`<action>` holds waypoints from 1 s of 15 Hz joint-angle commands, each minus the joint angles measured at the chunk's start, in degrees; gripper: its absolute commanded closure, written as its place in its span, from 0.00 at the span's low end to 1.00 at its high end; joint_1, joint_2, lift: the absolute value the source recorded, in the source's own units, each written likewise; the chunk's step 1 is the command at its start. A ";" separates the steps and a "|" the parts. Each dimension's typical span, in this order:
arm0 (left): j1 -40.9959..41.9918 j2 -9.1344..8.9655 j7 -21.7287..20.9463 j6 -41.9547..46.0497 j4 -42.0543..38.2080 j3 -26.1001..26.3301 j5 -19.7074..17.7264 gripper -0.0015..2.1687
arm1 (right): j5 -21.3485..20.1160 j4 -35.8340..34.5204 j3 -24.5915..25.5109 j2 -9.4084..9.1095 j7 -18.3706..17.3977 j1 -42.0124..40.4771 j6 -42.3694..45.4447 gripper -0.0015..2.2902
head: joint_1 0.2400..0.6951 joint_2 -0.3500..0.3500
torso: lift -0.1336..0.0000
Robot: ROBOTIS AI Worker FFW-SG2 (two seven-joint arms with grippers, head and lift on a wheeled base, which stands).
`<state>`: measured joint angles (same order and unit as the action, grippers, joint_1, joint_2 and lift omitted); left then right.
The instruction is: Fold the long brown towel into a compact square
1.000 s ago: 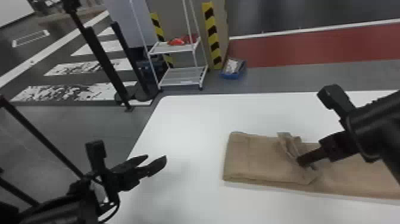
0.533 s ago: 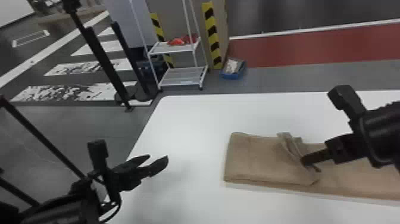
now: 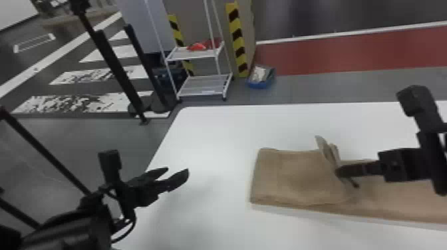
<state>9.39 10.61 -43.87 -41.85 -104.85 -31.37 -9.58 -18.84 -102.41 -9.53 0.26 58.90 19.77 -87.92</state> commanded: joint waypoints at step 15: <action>-1.75 -0.33 0.10 -0.30 0.78 2.19 2.20 0.04 | 8.56 -9.21 11.63 -0.31 -2.30 -6.24 -2.16 0.58 | 1.00 0.99 | 0.07</action>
<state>7.88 10.36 -43.79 -41.98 -103.83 -29.23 -7.64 -11.26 -110.46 0.94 0.26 56.55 12.77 -89.28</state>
